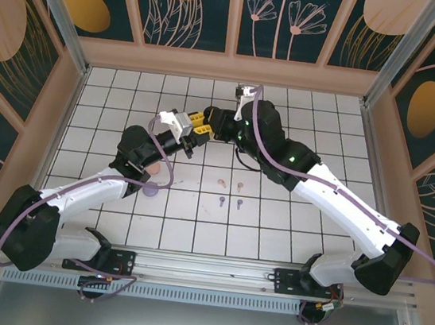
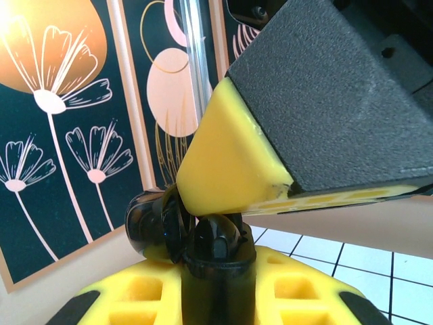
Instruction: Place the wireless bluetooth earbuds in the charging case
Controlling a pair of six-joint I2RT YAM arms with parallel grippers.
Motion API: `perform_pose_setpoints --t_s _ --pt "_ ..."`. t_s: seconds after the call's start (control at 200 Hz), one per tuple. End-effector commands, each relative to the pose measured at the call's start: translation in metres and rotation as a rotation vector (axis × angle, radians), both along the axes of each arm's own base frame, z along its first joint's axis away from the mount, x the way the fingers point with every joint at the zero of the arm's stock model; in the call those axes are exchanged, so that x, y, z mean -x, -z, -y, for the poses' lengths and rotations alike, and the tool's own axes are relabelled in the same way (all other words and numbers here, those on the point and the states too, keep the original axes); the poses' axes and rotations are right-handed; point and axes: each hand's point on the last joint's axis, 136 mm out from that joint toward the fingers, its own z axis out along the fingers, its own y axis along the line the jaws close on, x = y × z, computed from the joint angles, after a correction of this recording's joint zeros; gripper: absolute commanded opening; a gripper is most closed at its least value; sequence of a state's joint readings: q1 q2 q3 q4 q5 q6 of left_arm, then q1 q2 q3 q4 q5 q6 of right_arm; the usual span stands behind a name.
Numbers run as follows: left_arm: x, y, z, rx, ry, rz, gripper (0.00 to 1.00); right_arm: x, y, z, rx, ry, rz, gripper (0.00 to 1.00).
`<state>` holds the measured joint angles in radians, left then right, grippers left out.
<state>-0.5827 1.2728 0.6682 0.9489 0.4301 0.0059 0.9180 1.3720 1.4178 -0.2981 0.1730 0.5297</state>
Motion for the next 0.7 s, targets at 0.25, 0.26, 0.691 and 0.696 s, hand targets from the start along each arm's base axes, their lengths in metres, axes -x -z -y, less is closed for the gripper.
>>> perform_pose_setpoints --t_s 0.25,0.26,0.691,0.696 --pt "0.015 -0.049 -0.001 0.089 0.039 0.131 0.00 -0.004 -0.003 0.009 -0.004 0.015 -0.026 0.41" --pt "0.015 -0.048 -0.001 0.089 0.038 0.131 0.00 -0.004 -0.005 0.010 -0.009 0.017 -0.024 0.42" --pt "0.013 -0.041 0.000 0.081 0.039 0.109 0.00 0.004 -0.068 0.027 -0.153 -0.002 0.062 0.75" --pt "0.013 -0.040 0.000 0.080 0.039 0.108 0.00 0.004 -0.069 0.028 -0.155 -0.002 0.063 0.76"
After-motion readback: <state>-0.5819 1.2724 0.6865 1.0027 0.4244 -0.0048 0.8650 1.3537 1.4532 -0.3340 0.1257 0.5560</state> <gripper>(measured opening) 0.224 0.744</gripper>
